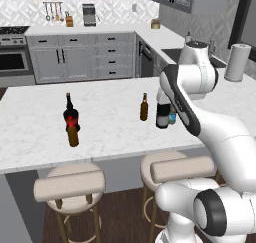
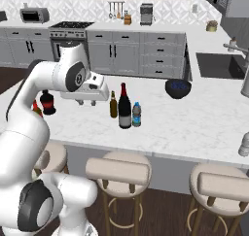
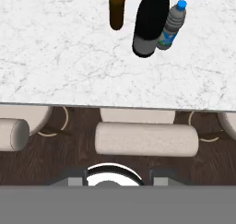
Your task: Move the plastic bottles in the middle to the plastics group, and the glass bottles in the middle to the glass group.
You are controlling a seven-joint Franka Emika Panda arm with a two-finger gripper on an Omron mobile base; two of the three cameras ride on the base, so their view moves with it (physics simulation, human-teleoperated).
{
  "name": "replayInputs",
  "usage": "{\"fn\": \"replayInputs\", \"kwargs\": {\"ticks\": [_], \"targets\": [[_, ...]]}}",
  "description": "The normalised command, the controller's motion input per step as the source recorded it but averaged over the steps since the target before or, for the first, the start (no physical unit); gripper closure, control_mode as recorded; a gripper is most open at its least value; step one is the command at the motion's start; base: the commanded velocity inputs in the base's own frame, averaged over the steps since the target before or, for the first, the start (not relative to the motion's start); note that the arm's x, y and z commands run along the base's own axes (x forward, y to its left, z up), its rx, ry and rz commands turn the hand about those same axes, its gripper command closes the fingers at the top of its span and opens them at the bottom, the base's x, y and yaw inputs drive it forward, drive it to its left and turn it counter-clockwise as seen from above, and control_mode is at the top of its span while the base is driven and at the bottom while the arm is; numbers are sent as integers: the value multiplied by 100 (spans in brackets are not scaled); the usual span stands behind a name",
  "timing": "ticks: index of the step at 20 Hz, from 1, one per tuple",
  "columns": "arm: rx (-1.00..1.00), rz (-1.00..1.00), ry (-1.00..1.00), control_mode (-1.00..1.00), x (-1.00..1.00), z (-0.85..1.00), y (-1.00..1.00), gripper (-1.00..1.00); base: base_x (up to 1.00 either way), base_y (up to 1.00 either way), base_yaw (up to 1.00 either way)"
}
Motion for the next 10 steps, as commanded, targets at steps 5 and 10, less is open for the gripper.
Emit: {"fn": "replayInputs", "kwargs": {"ticks": [5, 10], "targets": [[0, 0, 0, -100, -21, -5, -6, -100, 0, 0, 0], [3, 8, 0, -100, -35, -3, -32, -100, 0, 0, 0]]}}
